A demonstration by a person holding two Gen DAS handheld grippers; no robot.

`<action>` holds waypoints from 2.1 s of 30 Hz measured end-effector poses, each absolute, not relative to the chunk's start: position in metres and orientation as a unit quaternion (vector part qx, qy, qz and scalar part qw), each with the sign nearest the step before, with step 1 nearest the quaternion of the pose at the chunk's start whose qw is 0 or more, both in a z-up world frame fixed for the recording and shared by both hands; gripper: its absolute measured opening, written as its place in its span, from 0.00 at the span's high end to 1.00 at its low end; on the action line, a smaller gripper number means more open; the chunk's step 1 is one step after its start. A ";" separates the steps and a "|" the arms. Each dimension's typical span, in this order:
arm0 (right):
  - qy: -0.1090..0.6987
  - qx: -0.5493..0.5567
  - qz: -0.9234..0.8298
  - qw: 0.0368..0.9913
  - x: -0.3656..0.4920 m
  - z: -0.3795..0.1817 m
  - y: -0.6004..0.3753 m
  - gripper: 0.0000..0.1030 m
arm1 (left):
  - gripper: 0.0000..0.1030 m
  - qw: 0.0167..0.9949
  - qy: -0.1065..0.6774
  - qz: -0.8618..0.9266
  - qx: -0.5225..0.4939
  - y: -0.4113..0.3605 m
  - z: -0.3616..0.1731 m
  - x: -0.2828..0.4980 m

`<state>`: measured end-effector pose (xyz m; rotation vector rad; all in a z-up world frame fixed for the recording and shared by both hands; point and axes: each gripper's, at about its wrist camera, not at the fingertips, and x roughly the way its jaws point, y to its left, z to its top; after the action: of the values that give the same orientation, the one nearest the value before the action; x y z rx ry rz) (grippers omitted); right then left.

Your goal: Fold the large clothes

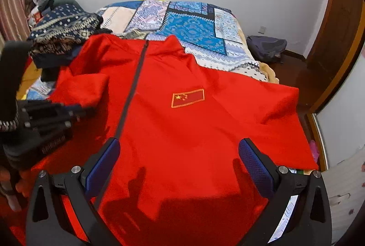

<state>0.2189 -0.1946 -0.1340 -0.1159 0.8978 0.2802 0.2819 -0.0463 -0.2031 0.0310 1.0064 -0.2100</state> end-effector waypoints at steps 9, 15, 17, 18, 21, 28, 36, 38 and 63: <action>0.423 -0.103 0.132 0.890 0.216 -0.134 -0.183 0.00 | 0.53 0.860 0.497 -0.113 -0.001 -0.024 -0.191 0.248; 0.402 -0.131 0.164 0.891 0.211 -0.121 -0.160 0.00 | 0.41 0.896 0.440 -0.062 0.005 0.017 -0.147 0.217; 0.394 -0.139 0.186 0.889 0.210 -0.115 -0.146 0.00 | 0.34 0.907 0.419 -0.039 0.003 0.037 -0.133 0.205; 0.390 -0.145 0.195 0.888 0.209 -0.113 -0.138 0.00 | 0.33 0.912 0.409 -0.025 0.004 0.047 -0.127 0.201; 0.380 -0.165 0.226 0.882 0.206 -0.108 -0.112 0.00 | 0.32 0.921 0.388 0.019 0.012 0.078 -0.112 0.186; 0.394 -0.205 0.330 0.833 0.198 -0.114 -0.037 0.00 | 0.19 0.923 0.375 0.085 -0.014 0.143 -0.108 0.153; 0.426 -0.277 0.397 0.764 0.187 -0.149 0.052 0.02 | 0.19 0.908 0.394 0.130 -0.049 0.190 -0.134 0.120; 0.433 -0.296 0.404 0.750 0.185 -0.161 0.072 0.02 | 0.19 0.905 0.399 0.139 -0.053 0.197 -0.142 0.113; 0.465 -0.229 0.447 0.729 0.190 -0.173 0.090 0.93 | 0.19 0.861 0.472 0.140 -0.126 0.212 -0.217 0.098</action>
<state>0.1904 0.0898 -0.1727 -0.5047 1.0256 0.9855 0.0979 0.2123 -0.2173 -0.2633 0.9910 0.2928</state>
